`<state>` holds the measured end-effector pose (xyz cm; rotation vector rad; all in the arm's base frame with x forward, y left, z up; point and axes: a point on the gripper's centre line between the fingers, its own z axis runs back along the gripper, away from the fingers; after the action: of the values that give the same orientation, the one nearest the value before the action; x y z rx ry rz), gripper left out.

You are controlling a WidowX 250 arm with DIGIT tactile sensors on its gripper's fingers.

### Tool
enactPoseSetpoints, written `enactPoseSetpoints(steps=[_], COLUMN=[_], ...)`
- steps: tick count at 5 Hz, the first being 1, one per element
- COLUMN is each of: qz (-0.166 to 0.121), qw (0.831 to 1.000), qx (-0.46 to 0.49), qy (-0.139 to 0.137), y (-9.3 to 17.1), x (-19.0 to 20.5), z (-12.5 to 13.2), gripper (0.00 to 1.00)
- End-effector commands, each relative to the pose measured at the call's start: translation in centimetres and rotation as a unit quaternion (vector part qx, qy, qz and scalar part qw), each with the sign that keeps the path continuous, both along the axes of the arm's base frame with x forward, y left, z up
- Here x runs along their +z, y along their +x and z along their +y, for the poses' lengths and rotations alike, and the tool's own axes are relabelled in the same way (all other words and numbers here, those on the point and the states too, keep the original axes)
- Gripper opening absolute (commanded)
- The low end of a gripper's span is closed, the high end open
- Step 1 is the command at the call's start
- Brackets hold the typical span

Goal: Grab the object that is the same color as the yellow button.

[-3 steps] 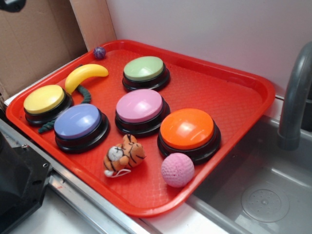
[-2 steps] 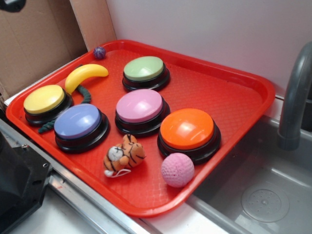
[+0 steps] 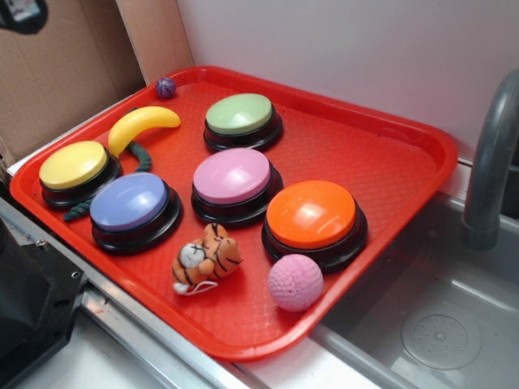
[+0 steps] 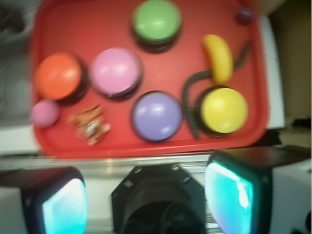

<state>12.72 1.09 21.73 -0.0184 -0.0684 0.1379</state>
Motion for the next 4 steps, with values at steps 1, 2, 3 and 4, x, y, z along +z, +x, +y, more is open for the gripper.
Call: enactPoseSetpoints(steps=[1, 2, 3, 4], qz=[-0.006, -0.020, -0.029, -0.032], qw=[0.998, 0.996, 0.994, 0.994], qx=[0.057, 0.086, 0.100, 0.090], qy=[0.022, 0.016, 0.046, 0.051], y=[3.5, 5.2, 6.4, 7.5], x=[-3.1, -5.6, -7.7, -9.8], z=[5.4, 9.4, 12.1, 13.0], gripper=[1.00, 1.00, 1.00, 1.00])
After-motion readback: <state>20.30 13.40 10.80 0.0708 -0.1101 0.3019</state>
